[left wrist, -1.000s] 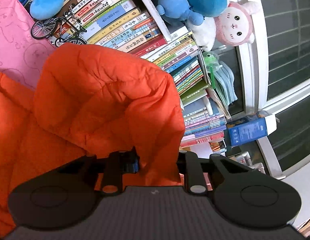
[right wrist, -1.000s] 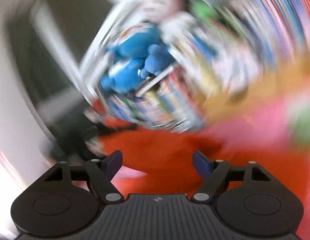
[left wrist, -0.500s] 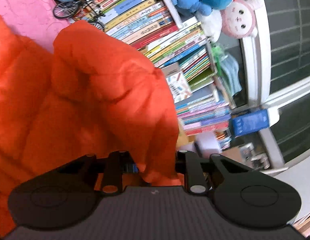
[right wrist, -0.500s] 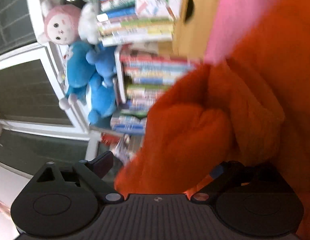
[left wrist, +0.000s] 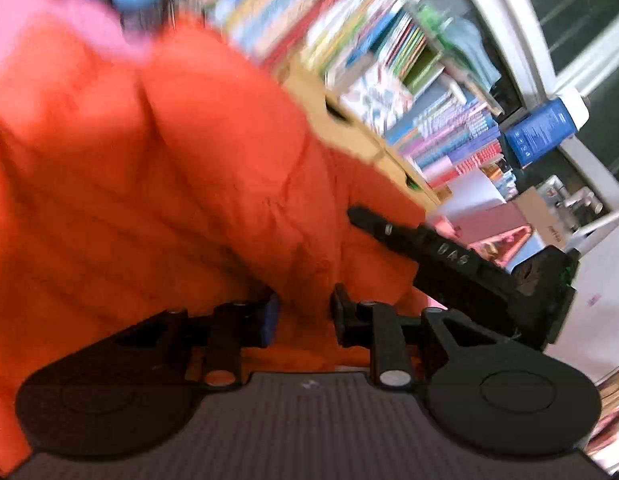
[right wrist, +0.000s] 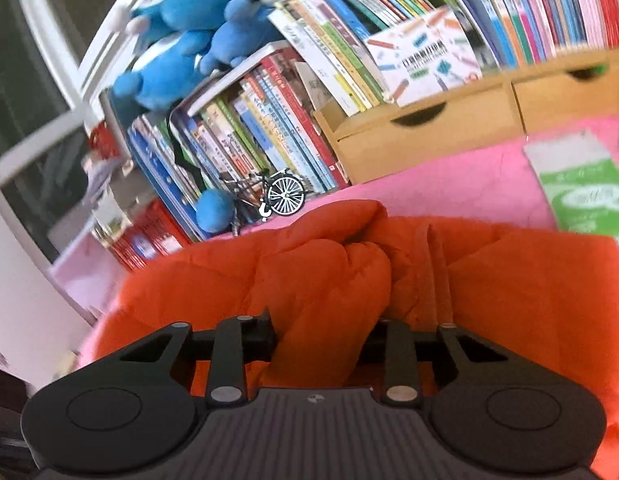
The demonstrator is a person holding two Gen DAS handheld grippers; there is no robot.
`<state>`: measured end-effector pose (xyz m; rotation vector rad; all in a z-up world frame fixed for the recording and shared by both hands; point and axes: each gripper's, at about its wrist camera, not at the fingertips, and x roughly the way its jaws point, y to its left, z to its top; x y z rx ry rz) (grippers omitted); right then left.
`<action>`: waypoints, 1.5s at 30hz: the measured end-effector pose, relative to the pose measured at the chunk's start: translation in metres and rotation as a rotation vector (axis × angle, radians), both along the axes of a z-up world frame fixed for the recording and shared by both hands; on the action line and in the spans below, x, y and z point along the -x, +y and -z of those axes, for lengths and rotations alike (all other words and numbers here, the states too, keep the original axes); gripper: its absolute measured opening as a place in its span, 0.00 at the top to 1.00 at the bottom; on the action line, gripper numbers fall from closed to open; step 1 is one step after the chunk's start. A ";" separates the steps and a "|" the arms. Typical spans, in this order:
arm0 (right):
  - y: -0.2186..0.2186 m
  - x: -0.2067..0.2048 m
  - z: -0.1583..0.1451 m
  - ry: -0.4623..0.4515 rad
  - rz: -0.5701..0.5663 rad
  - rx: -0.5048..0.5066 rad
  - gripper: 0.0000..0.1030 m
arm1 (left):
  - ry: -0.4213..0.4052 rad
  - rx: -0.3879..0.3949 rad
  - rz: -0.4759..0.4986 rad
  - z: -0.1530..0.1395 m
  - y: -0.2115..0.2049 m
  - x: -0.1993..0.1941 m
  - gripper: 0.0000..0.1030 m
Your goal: Fold clothes
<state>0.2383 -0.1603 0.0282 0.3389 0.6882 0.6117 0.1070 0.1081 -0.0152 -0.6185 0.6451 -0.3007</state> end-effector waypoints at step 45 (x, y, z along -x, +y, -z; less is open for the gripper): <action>0.097 0.045 -0.040 -0.595 0.058 0.666 0.34 | -0.176 -0.667 -0.183 0.025 -0.024 -0.032 0.31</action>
